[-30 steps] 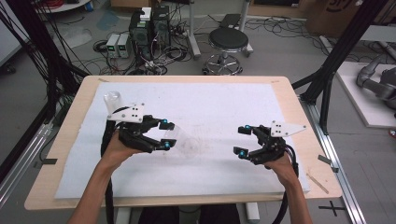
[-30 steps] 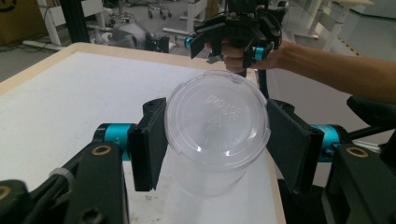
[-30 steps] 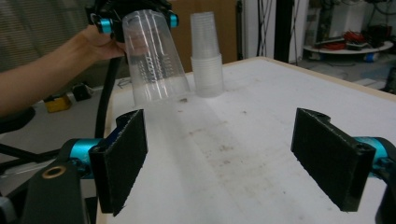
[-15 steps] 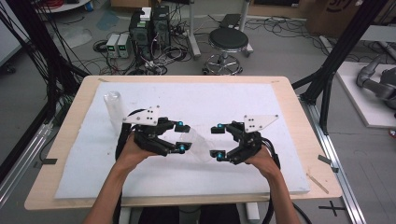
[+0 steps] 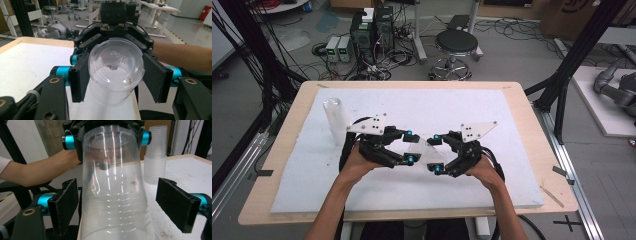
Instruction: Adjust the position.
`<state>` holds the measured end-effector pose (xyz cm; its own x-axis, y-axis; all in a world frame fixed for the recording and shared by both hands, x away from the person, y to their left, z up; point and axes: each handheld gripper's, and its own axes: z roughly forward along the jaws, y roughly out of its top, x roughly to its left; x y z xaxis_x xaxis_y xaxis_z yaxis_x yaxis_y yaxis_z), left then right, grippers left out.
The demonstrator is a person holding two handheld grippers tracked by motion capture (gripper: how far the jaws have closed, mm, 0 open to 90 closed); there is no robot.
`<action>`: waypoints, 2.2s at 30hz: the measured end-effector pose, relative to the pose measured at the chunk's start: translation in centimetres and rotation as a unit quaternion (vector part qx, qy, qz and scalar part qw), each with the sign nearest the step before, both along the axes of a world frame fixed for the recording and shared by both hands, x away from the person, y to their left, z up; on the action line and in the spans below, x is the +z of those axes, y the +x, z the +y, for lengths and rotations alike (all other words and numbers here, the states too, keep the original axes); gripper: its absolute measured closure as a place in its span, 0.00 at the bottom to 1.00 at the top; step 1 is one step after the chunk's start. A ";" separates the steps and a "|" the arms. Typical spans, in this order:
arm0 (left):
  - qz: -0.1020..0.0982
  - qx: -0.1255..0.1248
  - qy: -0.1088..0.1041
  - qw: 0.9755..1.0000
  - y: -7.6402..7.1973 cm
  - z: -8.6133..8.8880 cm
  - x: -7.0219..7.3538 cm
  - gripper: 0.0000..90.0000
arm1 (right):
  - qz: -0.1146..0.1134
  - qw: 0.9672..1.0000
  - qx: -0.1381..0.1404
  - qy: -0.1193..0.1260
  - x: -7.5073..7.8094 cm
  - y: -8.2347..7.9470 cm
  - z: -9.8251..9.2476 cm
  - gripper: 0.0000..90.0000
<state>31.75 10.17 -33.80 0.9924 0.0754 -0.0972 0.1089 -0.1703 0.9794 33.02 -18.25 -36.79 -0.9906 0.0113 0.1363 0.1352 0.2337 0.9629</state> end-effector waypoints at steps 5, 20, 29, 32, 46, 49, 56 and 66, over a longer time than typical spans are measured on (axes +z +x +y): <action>-0.002 -0.002 -0.002 1.000 -0.1 0.1 0.3 0.46 | 0.002 1.000 0.003 -0.002 -0.5 0.1 0.4 0.21; -0.002 0.000 -0.003 1.000 -0.1 0.6 0.5 0.46 | -0.013 1.000 0.014 0.002 -0.7 -0.1 0.5 0.36; -0.002 0.000 0.000 1.000 -0.1 0.7 0.4 0.46 | -0.014 1.000 0.010 -0.002 -0.7 -0.1 0.5 0.38; -0.004 -0.001 0.000 1.000 -0.1 0.7 0.4 0.45 | -0.014 1.000 0.010 -0.003 -0.7 -0.1 0.5 0.39; -0.009 0.014 -0.006 1.000 -0.2 0.8 0.4 0.27 | -0.014 1.000 0.009 -0.002 -0.6 -0.3 0.3 0.40; -0.013 0.018 0.005 1.000 -0.2 0.9 0.4 0.18 | -0.016 1.000 0.005 -0.004 -0.5 -0.3 0.2 0.40; -0.010 0.007 0.147 0.989 -0.1 1.4 2.0 0.11 | -0.013 0.998 -0.006 -0.055 0.2 -0.4 -0.1 0.40; 0.015 0.009 0.387 0.922 -0.1 1.6 3.0 0.12 | -0.015 0.975 -0.005 -0.223 3.1 -0.4 1.2 0.40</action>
<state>31.67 11.79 -30.83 0.9882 0.1491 -0.0343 0.1425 -0.8148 0.5619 32.63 -17.03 -33.72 -0.9937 0.0713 0.0861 0.1118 0.6281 0.7700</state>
